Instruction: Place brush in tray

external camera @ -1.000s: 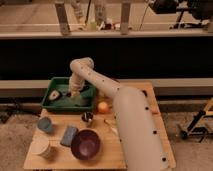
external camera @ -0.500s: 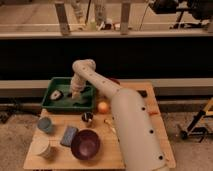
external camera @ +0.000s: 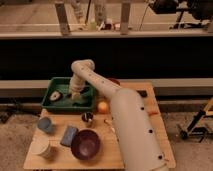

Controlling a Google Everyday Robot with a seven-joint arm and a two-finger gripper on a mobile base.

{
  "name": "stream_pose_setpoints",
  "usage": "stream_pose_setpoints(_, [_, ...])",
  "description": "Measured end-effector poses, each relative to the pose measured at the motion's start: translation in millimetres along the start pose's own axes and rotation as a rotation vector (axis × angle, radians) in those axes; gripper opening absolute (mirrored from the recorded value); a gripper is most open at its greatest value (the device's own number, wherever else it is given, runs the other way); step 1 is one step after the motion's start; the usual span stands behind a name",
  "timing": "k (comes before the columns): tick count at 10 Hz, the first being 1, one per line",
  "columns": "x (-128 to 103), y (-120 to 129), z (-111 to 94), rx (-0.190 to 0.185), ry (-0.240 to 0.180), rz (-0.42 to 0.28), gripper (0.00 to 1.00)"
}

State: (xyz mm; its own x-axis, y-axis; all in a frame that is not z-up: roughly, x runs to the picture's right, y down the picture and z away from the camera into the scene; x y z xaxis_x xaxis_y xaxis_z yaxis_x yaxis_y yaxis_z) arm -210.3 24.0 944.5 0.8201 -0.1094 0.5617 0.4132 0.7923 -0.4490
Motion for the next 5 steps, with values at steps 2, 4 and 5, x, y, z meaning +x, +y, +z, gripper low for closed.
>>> stream_pose_setpoints(2, [-3.9, -0.3, -3.3, 0.011, 0.002, -0.023, 0.8])
stream_pose_setpoints(4, [-11.2, -1.3, -16.0, 0.024, 0.043, -0.094, 0.8])
stream_pose_setpoints(5, [-15.2, -3.2, -23.6, 0.026, 0.066, -0.134, 0.8])
